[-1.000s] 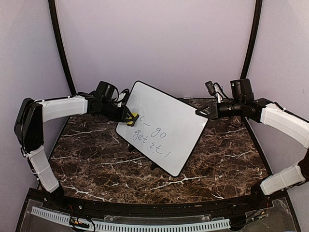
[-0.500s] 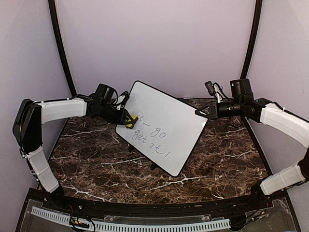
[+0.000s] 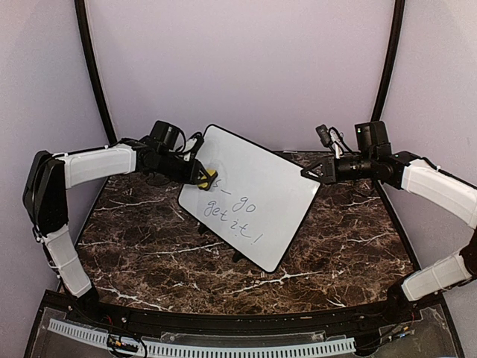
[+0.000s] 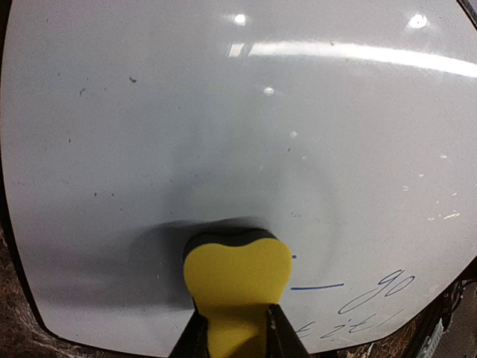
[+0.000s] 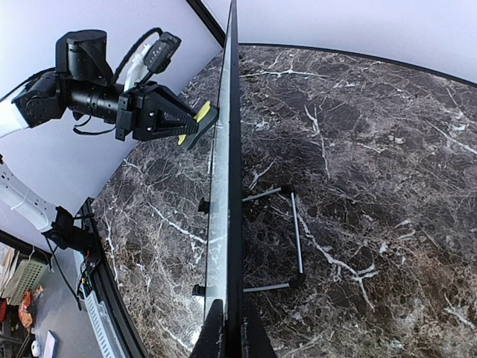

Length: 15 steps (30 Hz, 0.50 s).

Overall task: Erase the whiteboard
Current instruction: Erase the center of the whiteboard.

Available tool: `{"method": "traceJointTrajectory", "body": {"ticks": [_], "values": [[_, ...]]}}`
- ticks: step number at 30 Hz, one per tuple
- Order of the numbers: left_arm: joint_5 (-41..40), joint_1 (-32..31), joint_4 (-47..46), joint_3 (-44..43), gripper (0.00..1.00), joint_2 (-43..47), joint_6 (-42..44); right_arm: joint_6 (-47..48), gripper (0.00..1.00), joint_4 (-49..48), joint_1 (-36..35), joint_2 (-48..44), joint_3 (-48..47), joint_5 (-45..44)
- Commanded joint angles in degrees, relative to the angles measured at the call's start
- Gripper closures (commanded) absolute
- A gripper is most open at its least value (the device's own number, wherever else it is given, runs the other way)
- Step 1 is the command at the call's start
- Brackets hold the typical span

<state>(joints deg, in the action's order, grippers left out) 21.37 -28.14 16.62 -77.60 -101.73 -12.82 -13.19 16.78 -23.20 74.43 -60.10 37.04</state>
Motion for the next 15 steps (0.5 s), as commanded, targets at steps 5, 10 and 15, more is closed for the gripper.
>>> {"method": "traceJointTrajectory", "body": {"ticks": [5, 10, 15], "values": [[-1.15, -0.34, 0.10, -4.66, 0.96, -1.67, 1.20, 6.51, 1.00, -1.22, -1.93, 0.14, -0.48, 2.34], [-0.66, -0.46, -1.07, 2.66, 0.97, 1.68, 0.21, 6.51, 1.00, -1.31, -1.89, 0.29, -0.40, 2.38], [-0.34, -1.17, -2.00, 9.84, 0.96, 4.49, -0.50, 6.51, 1.00, -1.46, -1.94, 0.51, -0.40, 2.43]]}}
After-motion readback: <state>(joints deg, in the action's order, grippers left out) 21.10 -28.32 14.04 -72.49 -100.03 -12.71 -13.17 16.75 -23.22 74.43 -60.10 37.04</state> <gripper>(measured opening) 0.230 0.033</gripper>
